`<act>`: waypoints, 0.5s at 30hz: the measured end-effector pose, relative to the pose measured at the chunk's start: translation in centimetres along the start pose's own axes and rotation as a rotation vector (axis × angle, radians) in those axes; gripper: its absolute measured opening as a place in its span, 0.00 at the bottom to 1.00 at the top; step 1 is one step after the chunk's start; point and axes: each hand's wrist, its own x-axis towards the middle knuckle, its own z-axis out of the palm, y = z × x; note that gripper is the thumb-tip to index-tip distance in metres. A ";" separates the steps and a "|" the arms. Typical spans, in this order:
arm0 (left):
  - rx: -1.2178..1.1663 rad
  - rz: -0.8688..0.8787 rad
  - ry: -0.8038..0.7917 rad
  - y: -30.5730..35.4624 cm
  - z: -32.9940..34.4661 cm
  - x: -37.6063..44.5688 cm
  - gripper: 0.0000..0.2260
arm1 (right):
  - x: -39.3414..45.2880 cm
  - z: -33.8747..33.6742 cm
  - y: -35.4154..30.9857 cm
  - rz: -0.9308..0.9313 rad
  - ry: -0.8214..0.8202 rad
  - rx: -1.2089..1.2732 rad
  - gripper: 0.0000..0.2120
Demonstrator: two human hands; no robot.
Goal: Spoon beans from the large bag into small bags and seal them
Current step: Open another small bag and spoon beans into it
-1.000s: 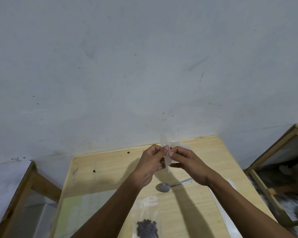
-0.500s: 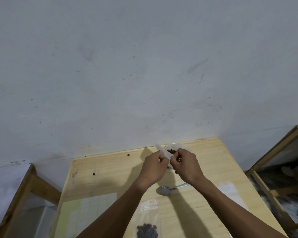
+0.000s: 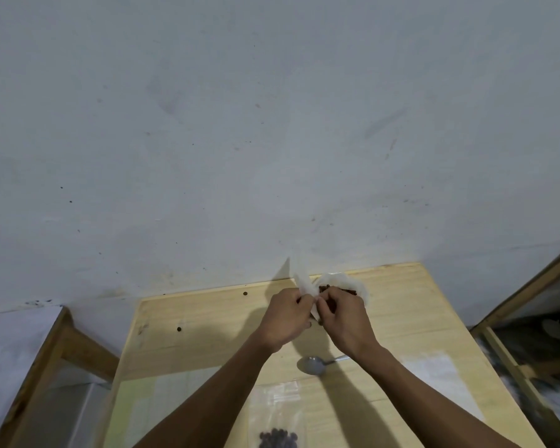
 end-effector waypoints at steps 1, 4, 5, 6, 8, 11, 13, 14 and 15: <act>-0.001 -0.002 0.012 0.1 0.0 0.2 0.13 | 0.0 0.4 0.0 0.015 0.011 0.013 0.12; -0.029 -0.022 0.012 0.1 -0.1 0.3 0.13 | 0.0 1.3 0.1 0.052 0.030 0.052 0.12; -0.033 -0.033 0.021 -0.2 -0.2 0.4 0.13 | 0.2 1.2 0.3 0.072 0.059 0.064 0.13; -0.024 -0.036 0.034 -0.5 -0.3 0.3 0.14 | 0.4 0.9 0.6 0.102 0.102 0.073 0.13; 0.030 -0.032 0.070 -1.3 -0.1 0.0 0.14 | 0.9 -0.2 0.7 0.131 0.152 0.041 0.14; 0.073 0.034 0.210 -1.9 0.4 0.0 0.12 | 1.4 -0.7 0.0 0.074 0.016 -0.004 0.13; 0.084 0.091 0.331 -1.8 0.7 0.1 0.07 | 1.2 -0.2 -0.3 0.045 -0.047 0.012 0.06; 0.080 0.106 0.371 -1.6 0.8 0.2 0.05 | 1.1 0.0 -0.4 0.026 -0.071 0.014 0.04; 0.070 0.122 0.395 -1.3 0.8 0.2 0.07 | 0.9 0.3 -0.4 0.003 -0.092 0.015 0.08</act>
